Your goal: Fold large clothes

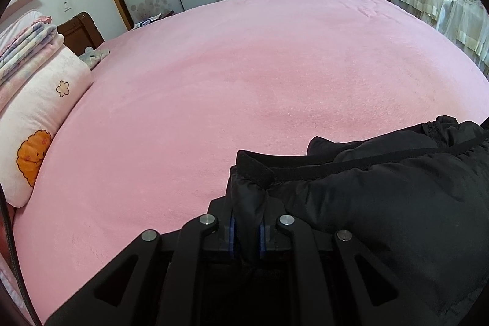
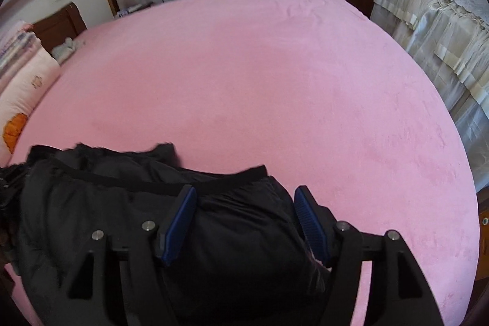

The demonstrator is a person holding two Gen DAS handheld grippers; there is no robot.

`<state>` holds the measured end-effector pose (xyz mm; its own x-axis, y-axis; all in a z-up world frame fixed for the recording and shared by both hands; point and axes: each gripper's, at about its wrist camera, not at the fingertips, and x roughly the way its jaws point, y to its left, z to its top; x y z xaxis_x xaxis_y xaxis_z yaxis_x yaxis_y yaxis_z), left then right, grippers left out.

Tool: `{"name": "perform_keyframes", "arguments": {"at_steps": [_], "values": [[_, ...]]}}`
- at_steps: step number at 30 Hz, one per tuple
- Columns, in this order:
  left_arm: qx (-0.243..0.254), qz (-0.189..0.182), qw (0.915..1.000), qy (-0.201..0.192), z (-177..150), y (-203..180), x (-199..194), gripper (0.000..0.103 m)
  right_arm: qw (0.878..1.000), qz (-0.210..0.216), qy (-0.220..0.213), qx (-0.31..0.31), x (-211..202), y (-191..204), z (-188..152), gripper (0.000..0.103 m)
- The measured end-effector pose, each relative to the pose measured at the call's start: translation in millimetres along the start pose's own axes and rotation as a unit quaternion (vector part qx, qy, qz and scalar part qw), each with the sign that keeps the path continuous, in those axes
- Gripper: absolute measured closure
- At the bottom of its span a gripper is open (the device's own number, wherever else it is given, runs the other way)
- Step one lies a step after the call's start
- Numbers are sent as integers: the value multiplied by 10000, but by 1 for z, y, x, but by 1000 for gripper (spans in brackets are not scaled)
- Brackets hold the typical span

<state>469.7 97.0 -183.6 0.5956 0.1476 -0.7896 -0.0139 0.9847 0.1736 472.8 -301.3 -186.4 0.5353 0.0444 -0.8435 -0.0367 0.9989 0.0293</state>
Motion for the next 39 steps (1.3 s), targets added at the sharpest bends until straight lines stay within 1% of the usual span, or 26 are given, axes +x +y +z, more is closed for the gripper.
{"name": "perform_keyframes", "arguments": {"at_steps": [1,2,3,4,8,12,13,14,18,20,22,23,24,25,27,29,31,33,34,35,36,38,39], "values": [[13,-1,10000,10,0,1,1,92,9998,-148,124,4,9,-3,-3,37],[31,-12,10000,18,1,1,2,92,9993,-200,298,42,18,-5,-6,50],[44,-16,10000,26,1,0,4,90,9990,-173,390,94,23,-6,-7,68],[62,-11,10000,43,1,-2,6,89,9982,-203,540,174,32,-10,-11,89],[9,96,9995,314,-1,-3,26,87,9964,-585,493,371,44,-21,-20,90],[-63,154,9990,415,-6,-4,39,85,9921,-957,591,556,59,-33,-27,91],[-41,189,9989,419,-8,-5,42,85,9905,-1092,626,558,63,-35,-29,100],[-27,210,9988,434,-9,-6,44,85,9885,-1227,677,560,68,-39,-33,103],[-75,193,9990,406,-11,-10,44,82,9895,-1114,552,740,67,-41,-35,103],[-45,272,9990,349,-10,-11,39,76,9901,-1147,469,655,61,-37,-33,103],[-60,343,9990,282,-8,-5,33,62,9907,-1157,369,621,53,-34,-35,103],[-115,371,9989,273,-8,-2,29,58,9908,-1171,284,615,47,-33,-34,103],[-209,380,9987,262,-7,1,23,48,9911,-1155,200,628,40,-32,-33,103],[-307,368,9986,234,-6,5,16,41,9917,-1099,115,658,33,-33,-33,103],[-498,284,9983,79,-2,13,-5,36,9927,-950,-153,725,7,-29,-29,99],[-583,233,9980,-97,1,16,-30,35,9931,-885,-363,676,-16,-21,-27,99],[-576,201,9978,-256,3,16,-58,27,9940,-726,-542,609,-46,-8,-25,99],[-567,106,9973,-446,4,14,-89,22,9951,-512,-652,546,-75,8,-24,99],[-563,40,9970,-531,3,13,-104,21,9953,-455,-676,526,-85,16,-27,98],[-544,-33,9967,-607,3,12,-119,21,9957,-340,-714,471,-103,27,-28,95],[-518,-103,9964,-663,1,10,-135,21,9961,-276,-714,441,-111,36,-29,93],[-454,-247,9959,-746,-1,9,-163,20,9974,-82,-624,361,-134,52,-32,78],[-438,-313,9955,-782,-3,8,-174,20,9978,4,-572,339,-141,56,-33,75]]}}
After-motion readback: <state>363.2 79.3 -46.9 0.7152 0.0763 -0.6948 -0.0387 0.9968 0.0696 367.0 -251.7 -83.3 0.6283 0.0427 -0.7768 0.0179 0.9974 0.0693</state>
